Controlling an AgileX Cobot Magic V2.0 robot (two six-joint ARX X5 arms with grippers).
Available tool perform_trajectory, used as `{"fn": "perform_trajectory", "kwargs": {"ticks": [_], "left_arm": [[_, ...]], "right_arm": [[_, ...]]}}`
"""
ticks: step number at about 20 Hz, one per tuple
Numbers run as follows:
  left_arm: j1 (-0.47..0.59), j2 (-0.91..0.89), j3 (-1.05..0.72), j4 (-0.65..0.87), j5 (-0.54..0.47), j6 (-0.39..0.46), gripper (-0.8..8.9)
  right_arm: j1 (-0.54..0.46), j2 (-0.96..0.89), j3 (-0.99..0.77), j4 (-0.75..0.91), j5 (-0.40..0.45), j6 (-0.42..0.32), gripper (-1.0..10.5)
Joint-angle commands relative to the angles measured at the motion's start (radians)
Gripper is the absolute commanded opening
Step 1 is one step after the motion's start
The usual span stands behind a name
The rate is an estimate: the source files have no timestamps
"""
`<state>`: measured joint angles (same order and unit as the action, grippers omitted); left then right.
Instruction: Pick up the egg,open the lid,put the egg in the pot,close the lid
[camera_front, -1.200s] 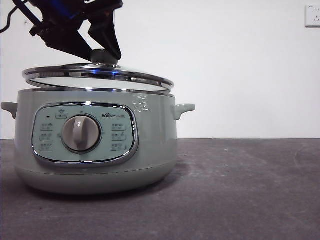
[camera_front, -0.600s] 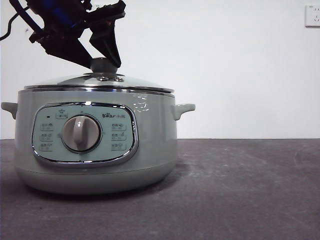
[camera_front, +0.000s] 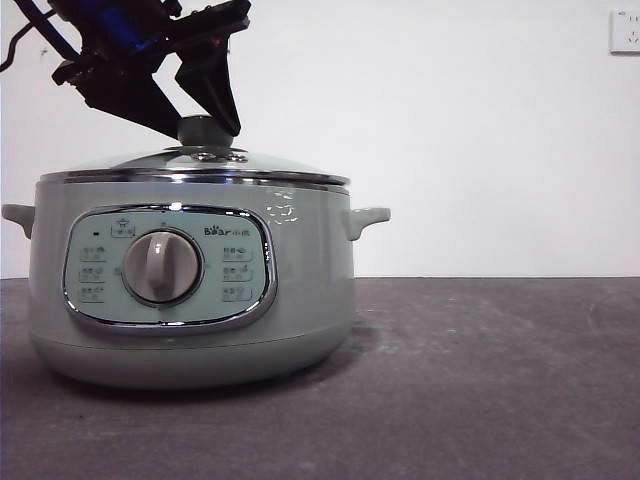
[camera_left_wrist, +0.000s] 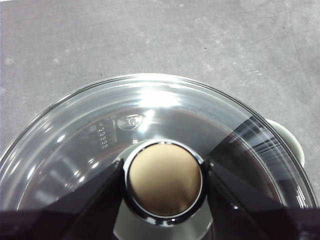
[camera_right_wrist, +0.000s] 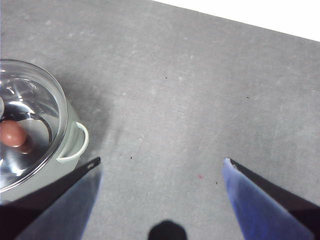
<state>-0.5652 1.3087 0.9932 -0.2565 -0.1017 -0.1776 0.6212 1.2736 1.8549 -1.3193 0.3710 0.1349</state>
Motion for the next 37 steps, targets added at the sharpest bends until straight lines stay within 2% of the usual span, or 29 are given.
{"fn": "perform_trajectory", "kwargs": {"ticks": [1,12,13,16,17,22,25,29,32,33,36,37], "left_arm": [[-0.005,0.014,-0.018,-0.048,0.002,-0.01,-0.09],[-0.005,0.01,-0.001,-0.087,0.003,-0.005,0.04],[-0.005,0.01,0.005,-0.089,0.003,-0.005,0.43],[-0.005,0.01,0.02,-0.08,0.002,-0.005,3.48],[-0.005,0.01,0.025,-0.073,0.002,-0.005,3.85],[-0.002,-0.001,0.083,-0.051,-0.002,-0.002,3.85],[-0.009,-0.062,0.109,-0.052,0.001,0.009,3.82],[-0.019,-0.207,0.109,-0.129,0.001,0.048,3.77],[-0.019,-0.317,0.109,-0.202,-0.001,0.063,3.71],[-0.019,-0.343,0.109,-0.221,-0.003,0.08,3.37],[-0.019,-0.399,0.109,-0.301,-0.004,0.13,0.19],[-0.019,-0.408,0.106,-0.321,-0.008,0.13,-0.12]], "right_arm": [[0.0,-0.002,0.0,0.006,0.005,0.008,4.1],[0.0,-0.002,0.0,0.007,0.005,0.008,4.1],[0.0,-0.002,0.0,0.007,0.005,0.008,4.1],[0.0,-0.002,0.0,0.007,0.005,0.011,4.1],[0.0,-0.002,0.0,0.007,0.005,0.011,4.1],[0.001,-0.002,-0.001,0.038,0.005,0.014,4.1],[0.002,-0.012,-0.025,0.066,0.002,0.012,4.1],[0.011,-0.093,-0.23,0.201,-0.005,0.002,3.9],[0.011,-0.196,-0.454,0.356,-0.006,-0.002,1.8],[0.011,-0.224,-0.513,0.396,-0.006,-0.002,1.2],[0.011,-0.305,-0.678,0.498,-0.009,-0.002,-0.1],[0.011,-0.324,-0.716,0.522,-0.027,-0.005,-0.1]]}}
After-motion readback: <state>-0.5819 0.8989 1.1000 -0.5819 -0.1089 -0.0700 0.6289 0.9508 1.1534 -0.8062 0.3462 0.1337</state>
